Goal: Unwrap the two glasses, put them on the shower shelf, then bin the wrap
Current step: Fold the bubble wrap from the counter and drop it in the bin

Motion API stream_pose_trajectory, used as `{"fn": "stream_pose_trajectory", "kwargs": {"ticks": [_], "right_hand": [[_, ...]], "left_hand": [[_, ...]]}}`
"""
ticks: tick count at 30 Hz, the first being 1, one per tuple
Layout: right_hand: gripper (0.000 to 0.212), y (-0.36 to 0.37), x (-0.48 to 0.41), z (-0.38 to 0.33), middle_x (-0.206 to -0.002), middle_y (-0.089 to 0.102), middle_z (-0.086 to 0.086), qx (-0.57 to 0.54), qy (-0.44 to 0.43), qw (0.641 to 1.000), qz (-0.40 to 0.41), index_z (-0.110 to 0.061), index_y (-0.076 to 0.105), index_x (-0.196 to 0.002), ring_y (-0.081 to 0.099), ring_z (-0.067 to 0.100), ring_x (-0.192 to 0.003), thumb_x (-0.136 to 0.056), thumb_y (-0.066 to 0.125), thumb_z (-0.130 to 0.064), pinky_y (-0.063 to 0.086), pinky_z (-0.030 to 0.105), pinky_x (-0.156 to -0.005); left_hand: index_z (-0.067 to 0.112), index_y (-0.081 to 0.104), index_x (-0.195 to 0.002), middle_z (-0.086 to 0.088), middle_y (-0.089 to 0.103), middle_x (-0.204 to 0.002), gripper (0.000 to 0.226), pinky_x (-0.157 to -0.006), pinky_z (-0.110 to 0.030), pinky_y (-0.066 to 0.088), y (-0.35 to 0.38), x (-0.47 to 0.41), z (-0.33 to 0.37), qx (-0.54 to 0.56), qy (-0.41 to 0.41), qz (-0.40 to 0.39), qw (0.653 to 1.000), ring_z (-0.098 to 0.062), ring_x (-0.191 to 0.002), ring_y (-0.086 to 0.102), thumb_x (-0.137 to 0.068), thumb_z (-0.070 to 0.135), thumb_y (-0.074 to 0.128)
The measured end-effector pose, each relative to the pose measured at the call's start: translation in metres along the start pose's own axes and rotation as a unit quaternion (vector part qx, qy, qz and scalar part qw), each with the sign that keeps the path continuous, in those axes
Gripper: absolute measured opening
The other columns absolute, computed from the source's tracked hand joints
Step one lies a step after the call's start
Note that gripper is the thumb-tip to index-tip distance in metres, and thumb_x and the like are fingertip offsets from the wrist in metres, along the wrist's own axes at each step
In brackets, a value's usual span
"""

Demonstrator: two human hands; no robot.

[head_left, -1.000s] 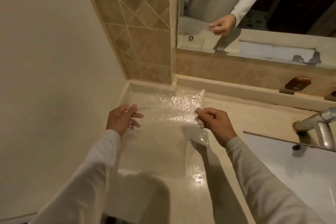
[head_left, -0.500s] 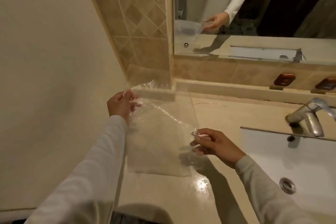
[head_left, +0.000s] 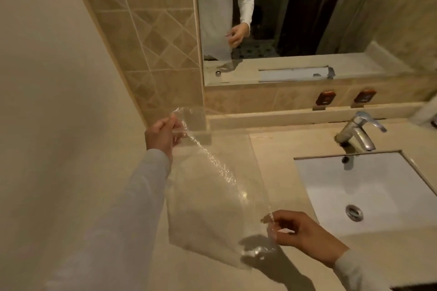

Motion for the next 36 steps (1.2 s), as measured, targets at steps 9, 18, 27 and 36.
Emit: {"fn": "stream_pose_trajectory", "kwargs": {"ticks": [9,18,27,36], "right_hand": [[0.013,0.024,0.031,0.003,-0.089,0.078,0.020,-0.103,0.020,0.991,0.082,-0.009,0.081,-0.097,0.075,0.025,-0.074,-0.086,0.080,-0.016,0.060,0.032,-0.069],[0.053,-0.015,0.042,-0.006,-0.127,0.071,0.012,-0.349,-0.032,0.915,0.203,-0.014,0.064,-0.131,0.069,0.027,-0.116,-0.084,0.070,-0.040,0.055,0.038,-0.096],[0.015,-0.077,0.073,-0.003,-0.088,0.076,-0.002,-0.424,-0.075,0.819,0.379,-0.015,0.082,-0.097,0.070,0.005,-0.070,-0.087,0.075,-0.006,0.055,0.016,-0.064],[0.021,-0.153,0.222,0.034,-0.095,0.080,0.003,-0.410,-0.131,0.739,0.518,-0.010,0.073,-0.110,0.076,0.012,-0.084,-0.089,0.075,-0.015,0.059,0.020,-0.069]], "left_hand": [[0.011,0.066,-0.091,-0.003,0.068,-0.076,0.012,-0.039,-0.017,0.045,0.022,-0.003,0.016,-0.006,0.011,-0.048,0.999,-0.007,-0.044,0.061,-0.094,0.022,0.065],[0.016,0.069,-0.088,0.005,0.074,-0.068,0.017,-0.038,-0.016,0.039,0.121,0.058,-0.028,-0.039,-0.041,-0.285,0.957,-0.010,-0.038,0.057,-0.094,0.031,0.065],[0.016,0.069,-0.093,-0.005,0.078,-0.090,0.057,-0.045,-0.020,0.050,0.187,0.099,-0.052,-0.093,-0.116,-0.388,0.910,-0.020,-0.059,0.072,-0.073,0.070,0.069],[0.010,0.072,-0.084,-0.014,0.076,-0.079,0.010,-0.045,-0.023,0.044,0.276,0.239,-0.102,-0.217,-0.015,-0.579,0.786,-0.028,-0.051,0.067,-0.080,0.015,0.080]]}}
Point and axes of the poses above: each hand's wrist, its own x-axis away from the middle knuckle, its own y-axis out of the palm, z = x × y, the point moved 7 cm from there along -x, towards the middle knuckle
